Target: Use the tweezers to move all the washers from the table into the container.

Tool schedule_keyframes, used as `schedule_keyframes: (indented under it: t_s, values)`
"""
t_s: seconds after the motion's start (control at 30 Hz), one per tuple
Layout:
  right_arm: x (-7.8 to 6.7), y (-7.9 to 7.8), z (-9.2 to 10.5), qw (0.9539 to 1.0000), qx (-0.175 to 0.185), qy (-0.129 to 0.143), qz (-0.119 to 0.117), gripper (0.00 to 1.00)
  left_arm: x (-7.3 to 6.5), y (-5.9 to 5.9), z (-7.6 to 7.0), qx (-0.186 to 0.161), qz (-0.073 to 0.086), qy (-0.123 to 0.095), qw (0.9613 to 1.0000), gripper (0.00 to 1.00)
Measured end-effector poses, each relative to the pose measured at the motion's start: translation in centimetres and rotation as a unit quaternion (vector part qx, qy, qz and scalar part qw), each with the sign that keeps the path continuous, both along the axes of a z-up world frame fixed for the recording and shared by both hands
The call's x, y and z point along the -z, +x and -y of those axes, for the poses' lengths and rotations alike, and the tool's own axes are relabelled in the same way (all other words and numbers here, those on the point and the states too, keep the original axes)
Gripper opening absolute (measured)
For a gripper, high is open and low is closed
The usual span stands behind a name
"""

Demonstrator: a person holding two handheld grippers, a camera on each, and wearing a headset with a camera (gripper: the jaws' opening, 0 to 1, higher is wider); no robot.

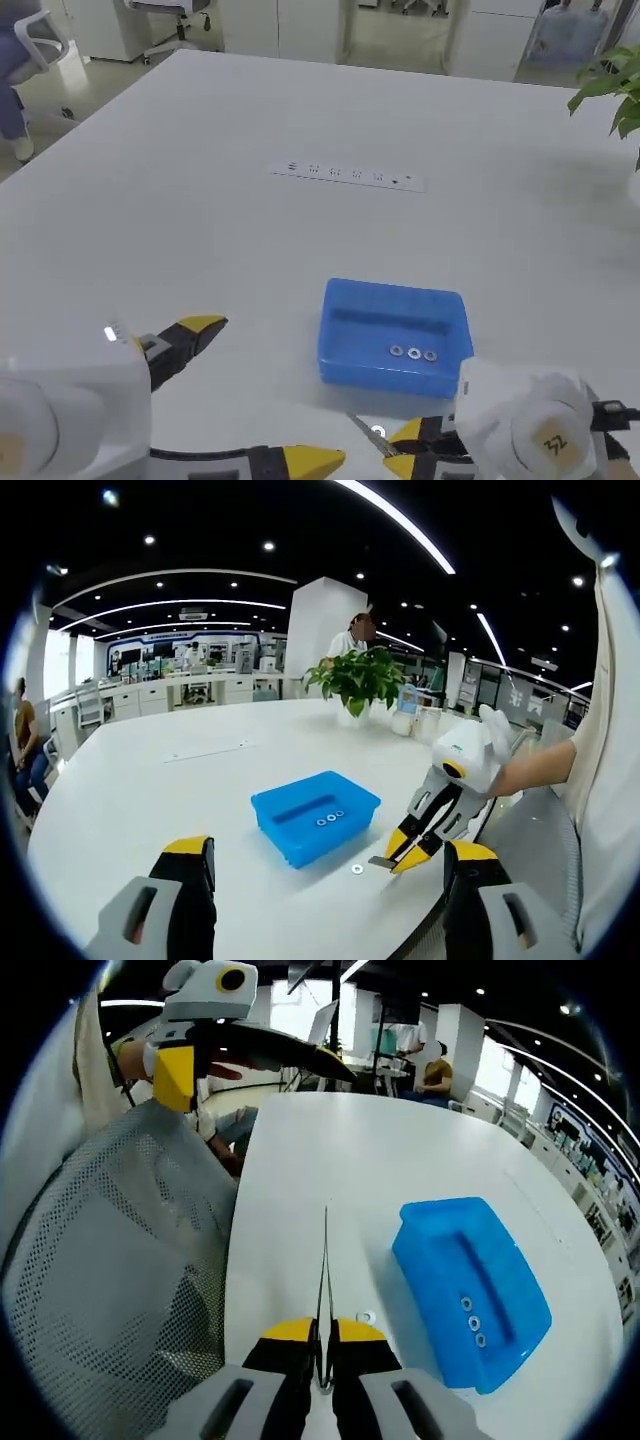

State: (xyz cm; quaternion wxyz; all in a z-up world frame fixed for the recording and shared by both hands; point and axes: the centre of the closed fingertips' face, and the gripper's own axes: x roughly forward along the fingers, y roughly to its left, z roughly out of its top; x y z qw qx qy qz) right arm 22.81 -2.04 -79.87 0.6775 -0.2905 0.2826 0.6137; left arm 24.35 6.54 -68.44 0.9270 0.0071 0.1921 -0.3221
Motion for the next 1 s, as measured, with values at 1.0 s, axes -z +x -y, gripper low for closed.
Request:
schedule_keyframes:
  t_s: [1.0]
  values:
    - [-10.8,10.3,-1.0,0.9040,0.247,0.332,-0.106,0.01,-0.2,-0.2,0.1,0.005,0.002,0.001,1.0000,0.96]
